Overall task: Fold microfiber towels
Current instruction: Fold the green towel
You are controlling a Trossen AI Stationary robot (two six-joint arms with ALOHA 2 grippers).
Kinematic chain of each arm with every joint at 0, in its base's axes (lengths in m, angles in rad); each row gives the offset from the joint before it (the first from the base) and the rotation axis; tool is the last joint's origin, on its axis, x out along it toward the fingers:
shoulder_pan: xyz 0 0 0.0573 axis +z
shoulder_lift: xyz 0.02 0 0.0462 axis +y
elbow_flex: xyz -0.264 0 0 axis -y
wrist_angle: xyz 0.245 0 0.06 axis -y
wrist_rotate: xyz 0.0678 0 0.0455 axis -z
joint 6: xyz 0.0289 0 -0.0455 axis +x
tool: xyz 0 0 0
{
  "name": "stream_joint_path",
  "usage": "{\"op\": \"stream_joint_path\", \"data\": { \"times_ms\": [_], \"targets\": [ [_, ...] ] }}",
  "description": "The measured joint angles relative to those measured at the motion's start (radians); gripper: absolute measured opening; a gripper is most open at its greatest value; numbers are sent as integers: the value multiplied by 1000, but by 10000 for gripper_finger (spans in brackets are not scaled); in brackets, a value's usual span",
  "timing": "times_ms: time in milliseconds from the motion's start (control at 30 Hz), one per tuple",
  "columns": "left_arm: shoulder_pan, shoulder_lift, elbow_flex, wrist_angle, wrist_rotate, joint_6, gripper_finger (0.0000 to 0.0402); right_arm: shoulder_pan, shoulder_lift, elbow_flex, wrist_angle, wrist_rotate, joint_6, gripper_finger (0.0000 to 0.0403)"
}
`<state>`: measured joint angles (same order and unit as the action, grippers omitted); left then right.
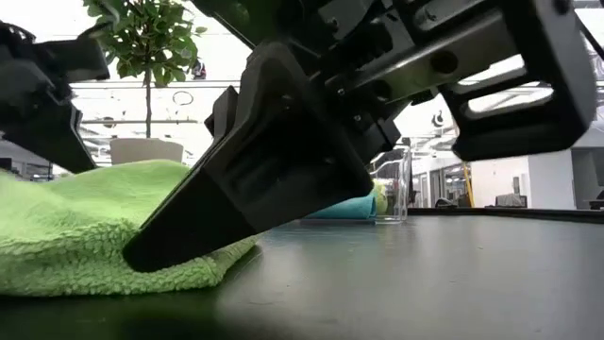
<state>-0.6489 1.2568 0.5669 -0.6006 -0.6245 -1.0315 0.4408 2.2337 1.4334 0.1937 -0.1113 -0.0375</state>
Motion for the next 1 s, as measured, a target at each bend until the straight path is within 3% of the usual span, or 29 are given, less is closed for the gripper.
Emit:
{"op": "stream_joint_path", "data": {
  "times_ms": [233,433,733,867,1000],
  "targets": [
    [5,0,-35,2,-8,-47,42,-5,-1,0,-43,-25,29,0],
    [-3,0,-35,-2,-59,12,42,-23,-2,-28,-27,-89,65,0],
    [22,-79,-35,-83,-65,-52,42,-30,-3,-90,-34,-130,147,0],
    [21,-117,-35,-103,-50,-105,42,-29,-3,-109,-28,-130,136,0],
    [3,-128,-35,-19,-56,-55,42,-27,-11,-109,66,-129,58,7]
  ]
}}
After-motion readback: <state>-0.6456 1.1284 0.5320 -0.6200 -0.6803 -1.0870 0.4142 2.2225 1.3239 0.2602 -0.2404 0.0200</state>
